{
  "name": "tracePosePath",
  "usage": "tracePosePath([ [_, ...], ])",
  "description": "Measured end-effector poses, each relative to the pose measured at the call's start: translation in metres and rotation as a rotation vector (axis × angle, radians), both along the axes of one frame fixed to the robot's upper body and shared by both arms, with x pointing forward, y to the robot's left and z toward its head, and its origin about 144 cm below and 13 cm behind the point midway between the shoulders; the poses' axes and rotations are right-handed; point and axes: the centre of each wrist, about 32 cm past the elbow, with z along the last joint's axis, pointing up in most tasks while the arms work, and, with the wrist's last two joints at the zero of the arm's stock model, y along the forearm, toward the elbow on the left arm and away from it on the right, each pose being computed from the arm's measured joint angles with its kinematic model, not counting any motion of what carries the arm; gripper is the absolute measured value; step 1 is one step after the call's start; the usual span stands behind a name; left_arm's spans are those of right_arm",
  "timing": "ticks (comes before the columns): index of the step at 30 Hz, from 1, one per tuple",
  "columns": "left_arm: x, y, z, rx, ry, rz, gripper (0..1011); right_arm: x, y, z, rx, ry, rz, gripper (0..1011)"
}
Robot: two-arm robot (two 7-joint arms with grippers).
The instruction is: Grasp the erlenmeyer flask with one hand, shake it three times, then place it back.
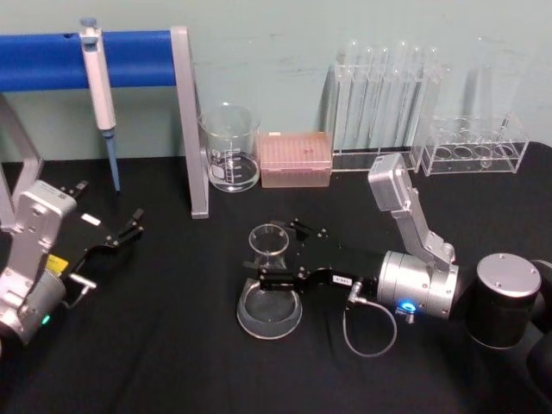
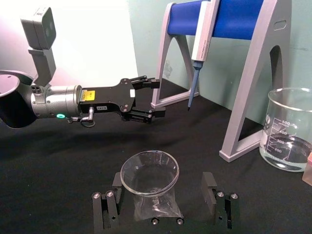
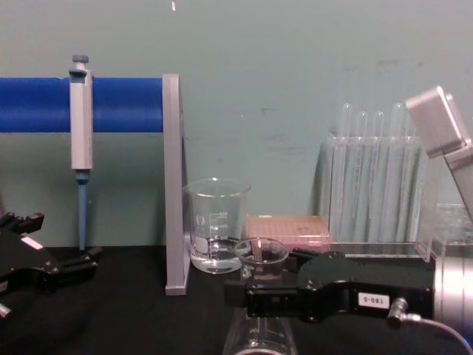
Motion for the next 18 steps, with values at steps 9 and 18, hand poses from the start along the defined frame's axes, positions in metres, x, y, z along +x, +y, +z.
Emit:
tracePosePath([
  [9,0.000,0.000,0.000,0.000,0.000,0.000,1001,-0.003,-0.003,0.000,-0.011,0.028,0.010,1000],
  [18,0.000,0.000,0.000,0.000,0.000,0.000,1001,-0.017,-0.017,0.006,-0.021,0.055,0.010,1000],
])
